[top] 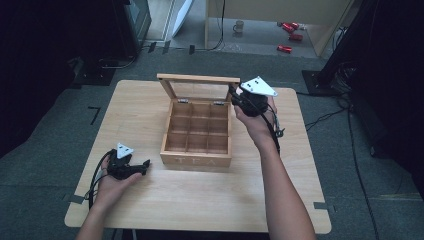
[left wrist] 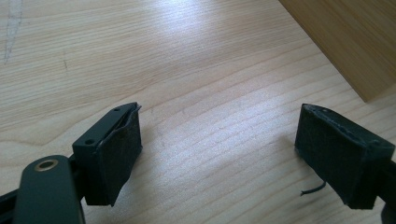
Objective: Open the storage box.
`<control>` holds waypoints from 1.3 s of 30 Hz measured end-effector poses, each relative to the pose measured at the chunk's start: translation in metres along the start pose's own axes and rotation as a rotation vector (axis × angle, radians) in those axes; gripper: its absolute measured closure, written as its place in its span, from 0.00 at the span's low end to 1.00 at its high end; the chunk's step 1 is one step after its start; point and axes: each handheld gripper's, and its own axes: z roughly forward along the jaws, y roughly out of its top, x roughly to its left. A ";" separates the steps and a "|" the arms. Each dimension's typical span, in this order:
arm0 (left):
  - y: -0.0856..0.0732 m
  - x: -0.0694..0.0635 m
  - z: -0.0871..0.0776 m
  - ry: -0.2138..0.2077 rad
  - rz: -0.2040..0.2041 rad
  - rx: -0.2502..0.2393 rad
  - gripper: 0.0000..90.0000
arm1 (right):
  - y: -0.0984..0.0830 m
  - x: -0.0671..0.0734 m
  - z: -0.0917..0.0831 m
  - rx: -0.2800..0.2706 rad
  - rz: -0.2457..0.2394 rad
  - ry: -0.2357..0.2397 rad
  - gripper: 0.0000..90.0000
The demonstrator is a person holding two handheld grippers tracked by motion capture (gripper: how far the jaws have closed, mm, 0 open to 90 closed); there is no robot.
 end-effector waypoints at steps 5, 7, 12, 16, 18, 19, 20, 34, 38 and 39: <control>0.000 0.000 0.000 0.000 -0.002 0.000 0.17 | 0.006 -0.004 0.007 0.001 0.002 -0.005 0.74; 0.000 0.000 0.000 0.000 -0.002 0.000 0.17 | 0.008 -0.007 0.011 0.000 0.011 -0.004 0.74; 0.000 0.001 0.000 -0.004 -0.010 -0.002 0.17 | 0.014 -0.014 0.021 0.001 0.033 0.005 0.74; 0.000 0.002 0.000 -0.012 -0.015 -0.003 0.17 | 0.020 -0.020 0.030 0.008 0.057 0.012 0.74; 0.001 0.002 0.000 -0.011 -0.016 -0.004 0.17 | 0.020 -0.021 0.032 0.007 0.062 0.012 0.74; 0.001 0.002 0.000 -0.011 -0.016 -0.004 0.17 | 0.021 -0.022 0.033 0.007 0.068 0.012 0.74; 0.001 0.002 0.000 -0.011 -0.017 -0.004 0.17 | 0.022 -0.023 0.035 0.006 0.076 0.010 0.74; 0.001 0.001 0.001 0.011 -0.016 0.002 0.17 | 0.034 -0.038 0.062 0.039 0.145 0.013 0.74; 0.001 0.001 0.001 0.012 -0.013 0.004 0.17 | 0.035 -0.040 0.067 0.042 0.159 0.011 0.74; 0.001 0.001 0.001 0.012 -0.013 0.004 0.17 | 0.036 -0.042 0.070 0.044 0.164 0.011 0.74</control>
